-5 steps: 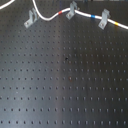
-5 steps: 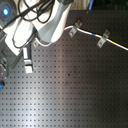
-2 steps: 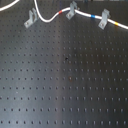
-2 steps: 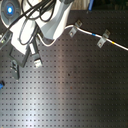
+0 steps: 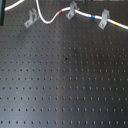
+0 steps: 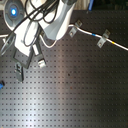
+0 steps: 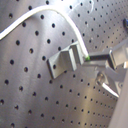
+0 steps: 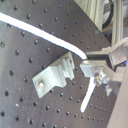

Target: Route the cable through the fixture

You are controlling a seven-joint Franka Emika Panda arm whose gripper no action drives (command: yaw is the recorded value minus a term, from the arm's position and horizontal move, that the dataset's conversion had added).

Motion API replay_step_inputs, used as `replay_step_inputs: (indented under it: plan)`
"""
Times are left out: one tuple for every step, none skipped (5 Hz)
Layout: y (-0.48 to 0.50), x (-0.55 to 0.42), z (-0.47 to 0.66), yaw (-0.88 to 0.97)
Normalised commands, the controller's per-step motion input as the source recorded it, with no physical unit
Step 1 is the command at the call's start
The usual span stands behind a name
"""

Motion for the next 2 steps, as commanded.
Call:
replay_step_inputs:
  plan:
    - [0.070, -0.097, 0.29, 0.12]
    - [0.115, -0.237, 0.31, 0.38]
